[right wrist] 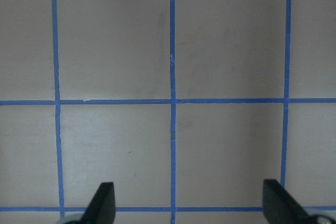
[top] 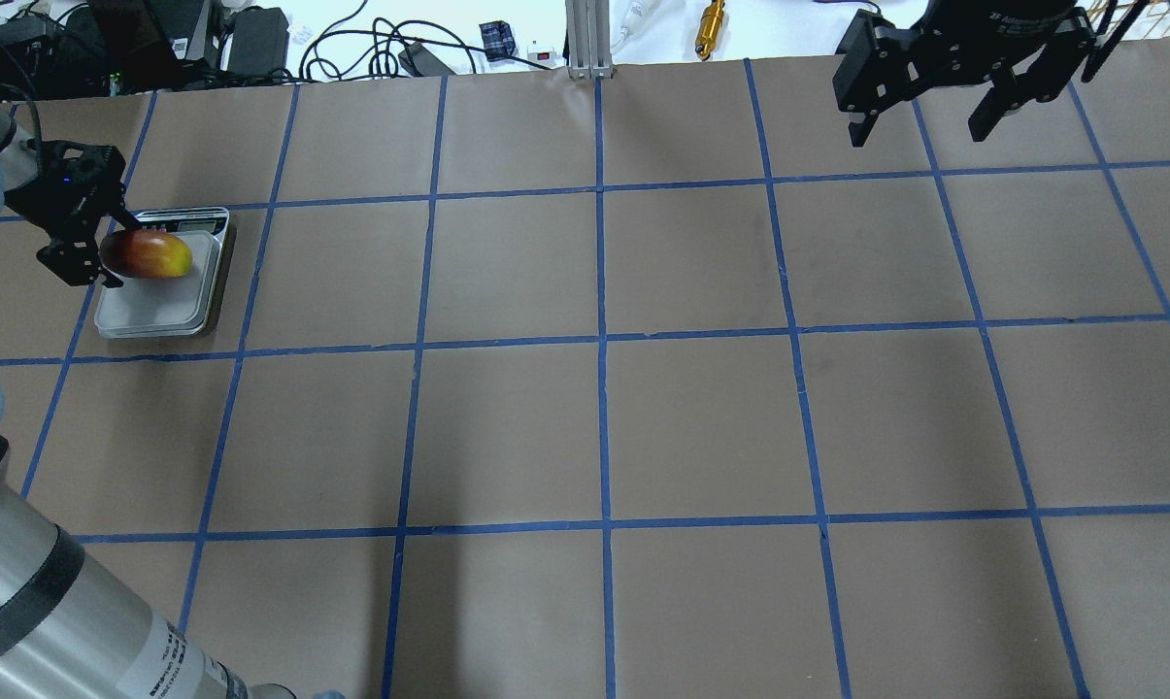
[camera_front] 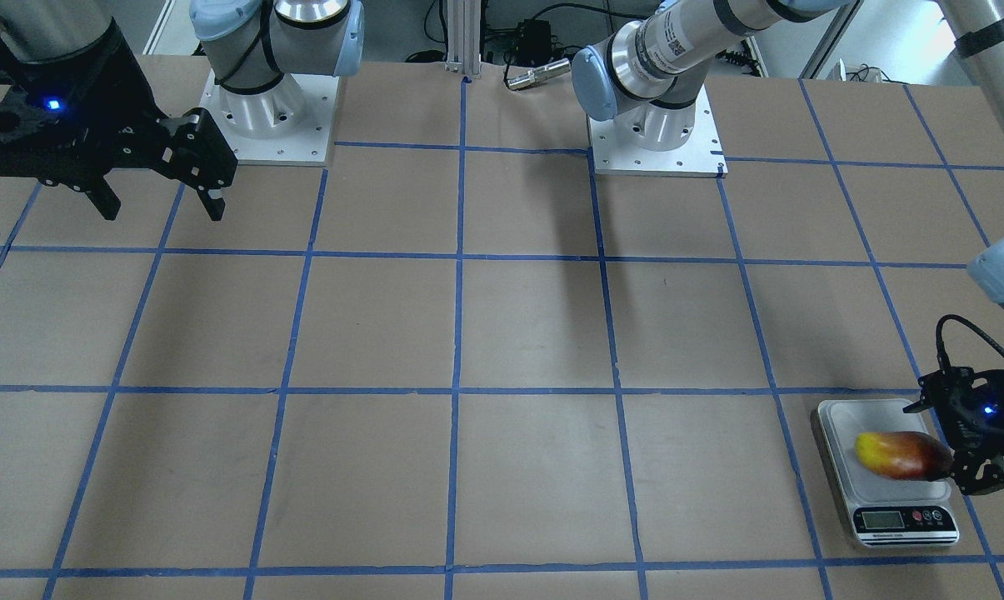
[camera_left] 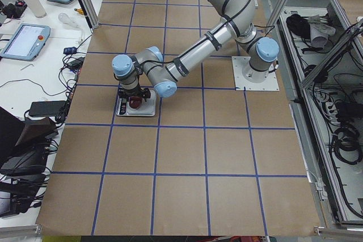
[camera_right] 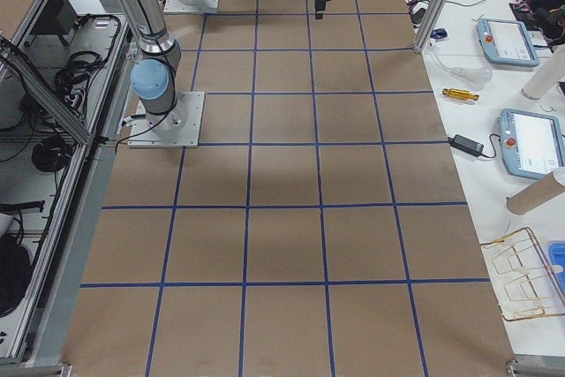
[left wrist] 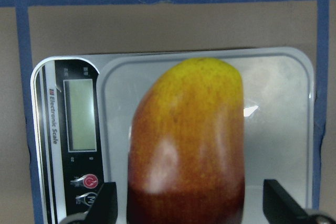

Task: Weigh mango
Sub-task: 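Lower the mango onto the scale and open the left gripper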

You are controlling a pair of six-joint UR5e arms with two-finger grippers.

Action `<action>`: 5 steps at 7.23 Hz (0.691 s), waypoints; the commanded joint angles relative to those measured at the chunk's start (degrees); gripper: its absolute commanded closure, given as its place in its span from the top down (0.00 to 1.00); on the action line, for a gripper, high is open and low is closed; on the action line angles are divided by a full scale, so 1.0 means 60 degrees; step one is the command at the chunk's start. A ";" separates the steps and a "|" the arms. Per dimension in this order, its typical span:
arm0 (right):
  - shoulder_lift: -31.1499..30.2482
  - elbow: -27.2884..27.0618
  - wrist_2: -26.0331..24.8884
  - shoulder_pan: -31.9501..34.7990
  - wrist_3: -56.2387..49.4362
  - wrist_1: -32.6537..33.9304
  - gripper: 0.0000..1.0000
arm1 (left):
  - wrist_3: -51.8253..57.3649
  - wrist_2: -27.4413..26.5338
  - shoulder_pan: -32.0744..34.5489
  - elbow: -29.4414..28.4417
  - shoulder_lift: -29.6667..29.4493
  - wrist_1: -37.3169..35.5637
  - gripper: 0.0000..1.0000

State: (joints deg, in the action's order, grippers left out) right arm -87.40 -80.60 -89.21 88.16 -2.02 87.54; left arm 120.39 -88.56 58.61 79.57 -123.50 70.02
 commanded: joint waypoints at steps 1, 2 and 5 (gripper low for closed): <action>-0.0009 0.0000 0.0000 -0.0015 0.0000 0.0000 1.00 | -0.0477 -0.0006 -0.0041 0.0038 0.1212 0.1434 0.97; 0.0006 0.0000 0.0000 0.0000 0.0000 0.0000 1.00 | -0.0771 -0.0020 -0.0041 0.0068 0.1841 0.2021 0.98; -0.0009 0.0000 0.0014 0.0000 0.0000 0.0000 1.00 | -0.2190 -0.0006 0.0017 0.0082 0.3702 0.4173 1.00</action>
State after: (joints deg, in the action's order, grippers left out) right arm -87.41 -80.60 -89.15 88.15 -2.02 87.54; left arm 110.98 -88.66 58.54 79.94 -106.07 89.69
